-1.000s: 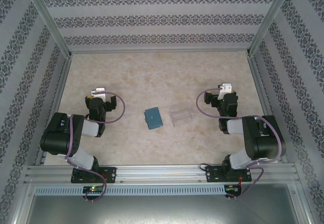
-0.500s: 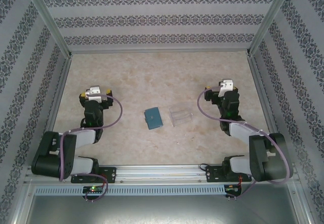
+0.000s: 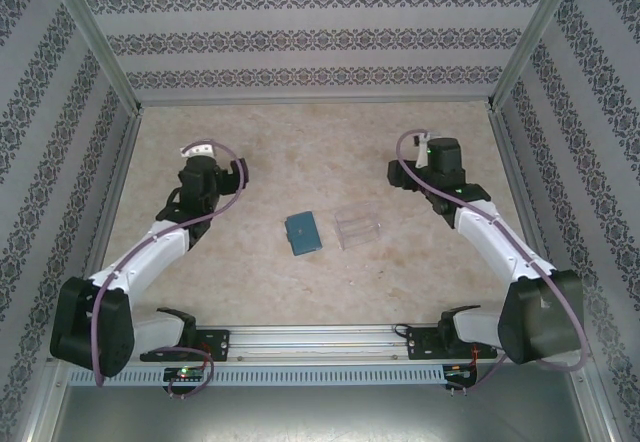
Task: Take the credit cards out of the card holder
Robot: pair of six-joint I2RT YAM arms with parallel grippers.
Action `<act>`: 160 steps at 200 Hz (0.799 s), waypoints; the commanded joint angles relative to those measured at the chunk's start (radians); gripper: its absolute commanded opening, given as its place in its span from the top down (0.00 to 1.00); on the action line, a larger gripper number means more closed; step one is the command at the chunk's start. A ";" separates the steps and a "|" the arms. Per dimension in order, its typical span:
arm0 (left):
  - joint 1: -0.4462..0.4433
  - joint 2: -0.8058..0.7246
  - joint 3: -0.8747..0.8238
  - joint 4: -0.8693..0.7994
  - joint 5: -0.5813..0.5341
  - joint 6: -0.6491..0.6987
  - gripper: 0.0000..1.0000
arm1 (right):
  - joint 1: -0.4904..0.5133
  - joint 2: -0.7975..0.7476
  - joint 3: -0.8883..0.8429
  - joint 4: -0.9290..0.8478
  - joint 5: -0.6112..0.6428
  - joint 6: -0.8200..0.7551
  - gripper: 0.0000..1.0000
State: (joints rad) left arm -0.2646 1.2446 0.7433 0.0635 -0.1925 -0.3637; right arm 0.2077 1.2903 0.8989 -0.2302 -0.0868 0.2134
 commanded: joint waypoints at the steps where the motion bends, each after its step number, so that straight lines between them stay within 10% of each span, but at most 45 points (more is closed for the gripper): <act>1: -0.050 0.048 0.070 -0.235 0.051 -0.132 0.00 | 0.044 0.042 0.059 -0.238 -0.101 -0.016 0.41; 39: -0.109 0.154 0.153 -0.299 0.144 -0.196 0.00 | 0.127 0.125 0.123 -0.311 -0.072 -0.079 0.63; 160: -0.145 0.236 0.170 -0.284 0.179 -0.225 0.00 | 0.160 0.349 0.221 -0.346 -0.059 -0.105 0.73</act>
State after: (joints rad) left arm -0.3996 1.4803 0.8856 -0.1772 -0.0074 -0.5743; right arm 0.3565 1.6142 1.0969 -0.5491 -0.1471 0.1242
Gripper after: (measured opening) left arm 0.999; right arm 0.271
